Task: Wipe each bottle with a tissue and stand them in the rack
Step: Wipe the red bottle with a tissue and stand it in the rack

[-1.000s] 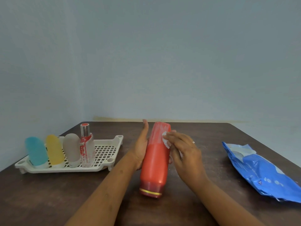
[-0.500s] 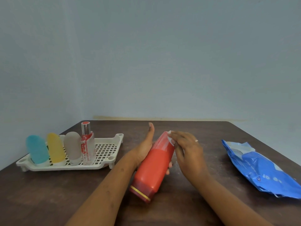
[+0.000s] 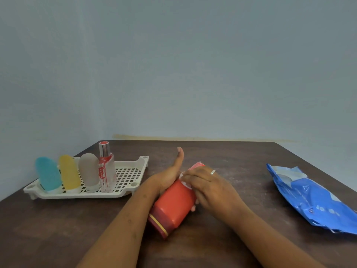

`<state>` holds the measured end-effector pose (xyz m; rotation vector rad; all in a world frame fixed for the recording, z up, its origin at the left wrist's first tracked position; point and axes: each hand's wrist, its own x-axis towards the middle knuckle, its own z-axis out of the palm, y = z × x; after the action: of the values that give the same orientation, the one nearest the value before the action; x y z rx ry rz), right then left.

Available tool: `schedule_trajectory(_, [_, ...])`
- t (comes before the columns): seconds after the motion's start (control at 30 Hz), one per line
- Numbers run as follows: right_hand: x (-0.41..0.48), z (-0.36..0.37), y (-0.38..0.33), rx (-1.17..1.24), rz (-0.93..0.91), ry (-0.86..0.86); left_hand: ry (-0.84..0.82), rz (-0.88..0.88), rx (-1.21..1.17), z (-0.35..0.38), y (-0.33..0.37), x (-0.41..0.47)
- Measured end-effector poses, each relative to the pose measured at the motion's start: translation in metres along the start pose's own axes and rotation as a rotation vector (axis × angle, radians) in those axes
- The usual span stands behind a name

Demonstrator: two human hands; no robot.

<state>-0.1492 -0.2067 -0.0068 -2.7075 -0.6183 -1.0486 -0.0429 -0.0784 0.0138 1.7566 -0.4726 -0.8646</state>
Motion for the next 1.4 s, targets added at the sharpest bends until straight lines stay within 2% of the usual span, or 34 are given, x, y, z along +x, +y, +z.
schedule_trajectory(0.13, [0.001,-0.001,0.01,-0.041,0.145,0.072,-0.051,-0.015,0.114,0.01,0.005,-0.007])
schedule_trajectory(0.27, [0.0,-0.005,0.022,-0.015,0.321,0.079,0.096,0.011,0.201,0.009,0.005,-0.006])
schedule_trajectory(0.33, [-0.001,-0.005,0.024,-0.017,0.339,0.081,0.101,0.016,0.243,0.006,0.003,-0.003])
schedule_trajectory(0.47, [0.0,-0.002,0.014,-0.015,0.271,0.086,0.089,0.006,0.243,0.01,0.008,-0.007])
schedule_trajectory(0.6, [0.002,0.0,-0.004,0.048,0.104,0.042,0.114,0.007,0.195,0.008,0.007,-0.005])
schedule_trajectory(0.73, [0.004,-0.002,-0.014,0.077,-0.032,0.011,-0.025,-0.032,-0.015,0.004,0.004,-0.006])
schedule_trajectory(0.83, [0.004,-0.004,-0.014,0.083,-0.053,-0.009,-0.035,-0.051,-0.022,-0.001,0.002,-0.003])
schedule_trajectory(0.93, [0.006,-0.003,-0.009,0.039,0.02,-0.042,-0.044,-0.033,-0.012,0.002,0.003,-0.005])
schedule_trajectory(1.17, [0.009,-0.005,0.016,-0.065,0.286,0.076,-0.263,-0.057,-0.002,0.011,0.007,-0.014])
schedule_trajectory(1.3, [0.006,-0.003,0.024,-0.081,0.347,0.086,-0.229,-0.063,0.036,0.012,0.007,-0.013])
schedule_trajectory(1.4, [0.007,-0.003,0.027,-0.033,0.397,0.089,-0.139,-0.04,0.119,0.015,0.011,-0.014])
